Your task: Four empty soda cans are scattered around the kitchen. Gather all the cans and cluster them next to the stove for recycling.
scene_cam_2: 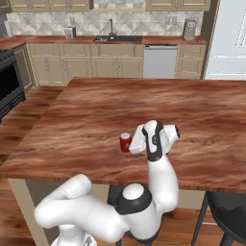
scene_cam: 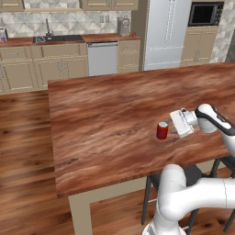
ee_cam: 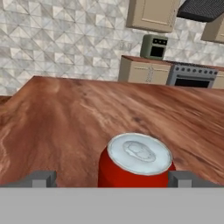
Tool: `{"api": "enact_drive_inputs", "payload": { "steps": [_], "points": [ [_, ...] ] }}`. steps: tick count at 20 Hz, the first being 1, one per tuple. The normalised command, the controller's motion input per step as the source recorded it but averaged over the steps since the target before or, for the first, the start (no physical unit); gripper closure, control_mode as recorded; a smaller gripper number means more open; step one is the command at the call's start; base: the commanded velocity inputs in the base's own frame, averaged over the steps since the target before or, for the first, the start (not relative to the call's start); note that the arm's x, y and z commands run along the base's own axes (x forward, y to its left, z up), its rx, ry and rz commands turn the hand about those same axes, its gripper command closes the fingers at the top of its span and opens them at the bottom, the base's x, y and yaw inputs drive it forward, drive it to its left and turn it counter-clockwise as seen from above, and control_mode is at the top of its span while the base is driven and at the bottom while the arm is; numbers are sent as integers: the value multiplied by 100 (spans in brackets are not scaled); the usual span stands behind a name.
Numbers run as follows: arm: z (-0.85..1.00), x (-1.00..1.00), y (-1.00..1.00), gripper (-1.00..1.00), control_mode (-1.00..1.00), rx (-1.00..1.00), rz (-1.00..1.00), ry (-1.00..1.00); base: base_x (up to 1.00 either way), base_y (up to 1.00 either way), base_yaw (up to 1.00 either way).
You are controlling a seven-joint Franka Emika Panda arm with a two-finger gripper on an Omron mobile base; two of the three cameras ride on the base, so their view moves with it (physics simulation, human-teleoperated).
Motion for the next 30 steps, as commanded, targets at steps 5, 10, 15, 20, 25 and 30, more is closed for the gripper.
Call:
{"api": "enact_drive_inputs", "payload": {
  "steps": [5,10,15,20,25,30],
  "points": [
    [0,-8,13,-100,-100,0,0,1,0,0,0],
    [0,1,5,-100,-100,0,0,3,0,0,0],
    [-3,13,-1,-100,-100,0,-1,2,0,0,0],
    [-10,13,-8,-100,-100,0,-1,2,0,0,0],
    [-11,12,-6,-100,-100,0,0,2,0,0,0],
    [-12,11,-1,-100,-100,0,0,3,0,0,0]
  ]
}}
